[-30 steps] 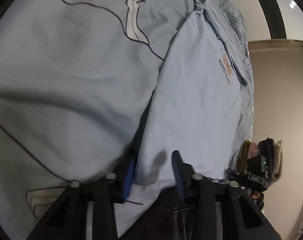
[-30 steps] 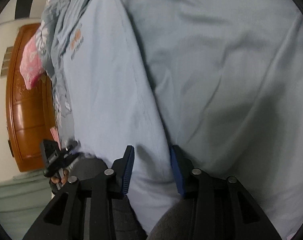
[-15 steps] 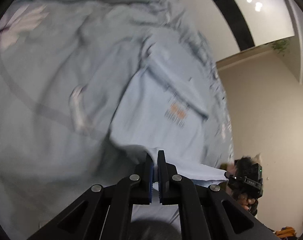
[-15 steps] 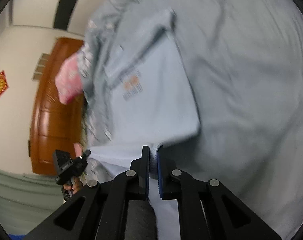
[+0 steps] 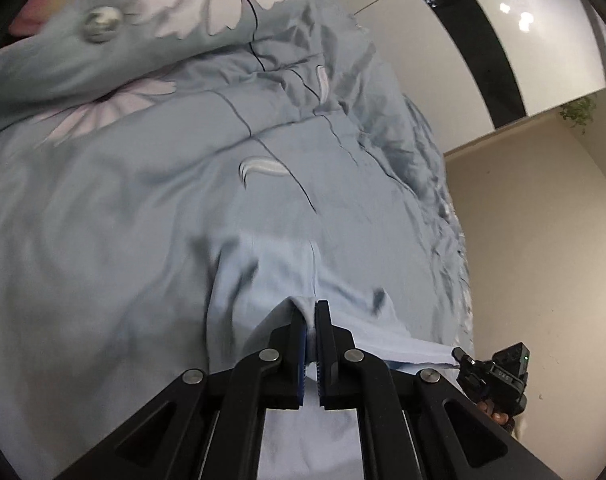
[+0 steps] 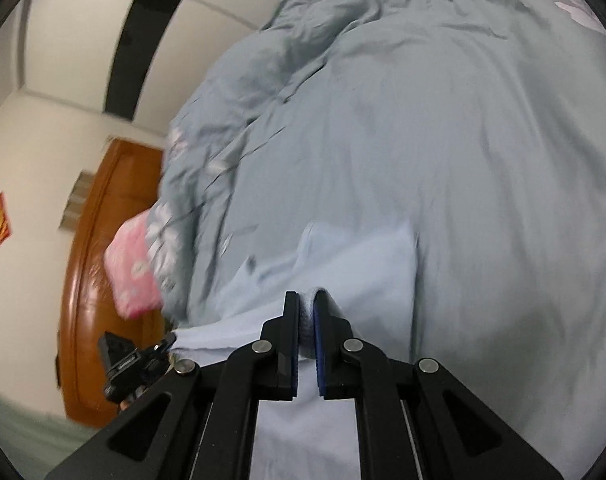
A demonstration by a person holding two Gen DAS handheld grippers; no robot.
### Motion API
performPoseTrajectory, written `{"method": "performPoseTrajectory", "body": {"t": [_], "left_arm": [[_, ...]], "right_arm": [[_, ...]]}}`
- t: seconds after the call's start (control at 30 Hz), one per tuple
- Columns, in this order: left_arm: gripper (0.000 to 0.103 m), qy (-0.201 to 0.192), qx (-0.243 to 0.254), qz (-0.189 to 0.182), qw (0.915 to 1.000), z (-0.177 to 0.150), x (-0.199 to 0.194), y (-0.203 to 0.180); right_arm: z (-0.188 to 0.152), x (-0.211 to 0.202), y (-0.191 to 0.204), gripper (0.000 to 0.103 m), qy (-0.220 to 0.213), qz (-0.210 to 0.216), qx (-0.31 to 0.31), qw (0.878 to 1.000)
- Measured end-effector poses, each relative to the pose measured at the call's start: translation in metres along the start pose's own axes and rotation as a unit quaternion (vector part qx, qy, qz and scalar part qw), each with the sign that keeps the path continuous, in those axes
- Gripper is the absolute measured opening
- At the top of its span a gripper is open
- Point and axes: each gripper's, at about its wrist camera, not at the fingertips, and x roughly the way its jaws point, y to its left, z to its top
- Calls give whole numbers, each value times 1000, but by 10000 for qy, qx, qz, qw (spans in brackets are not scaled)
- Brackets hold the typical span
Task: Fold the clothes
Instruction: 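Grasp the T-shirt hem with both grippers and lift it toward the collar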
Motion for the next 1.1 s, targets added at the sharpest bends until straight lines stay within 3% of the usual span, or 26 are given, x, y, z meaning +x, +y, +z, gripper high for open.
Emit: {"method": "performPoseTrajectory", "body": {"t": [0.13, 0.23, 0.3, 0.37, 0.43, 0.57, 0.73, 0.9, 1.1], "left_arm": [[5, 99, -310, 93, 9994, 16, 40, 16], [7, 107, -563, -40, 9983, 19, 54, 29], [19, 11, -542, -145, 9984, 17, 51, 30], [50, -157, -455, -248, 9985, 14, 39, 29], [56, -342, -346, -306, 9983, 8, 23, 27], [59, -351, -268, 50, 9990, -37, -2, 40], [59, -215, -352, 610, 9973, -108, -25, 67], [60, -114, -1125, 396, 9928, -157, -18, 96], [59, -348, -1487, 78, 9882, -173, -4, 98]], "right_arm": [[28, 30, -28, 6, 2, -174, 404, 9990], [36, 44, -45, 9, 79, -239, 579, 9980], [39, 41, -50, 9, -75, -327, 482, 9983], [40, 32, -54, 10, -240, -402, 409, 9981], [39, 16, -57, 17, -409, -407, 353, 9977], [-4, -22, -52, 20, -533, -203, 116, 9983], [-88, -46, -61, 36, -200, -247, -25, 9995], [-146, -44, -78, 40, -96, 12, 500, 9987], [-165, -21, -83, 41, -191, 327, 1041, 9938]]}}
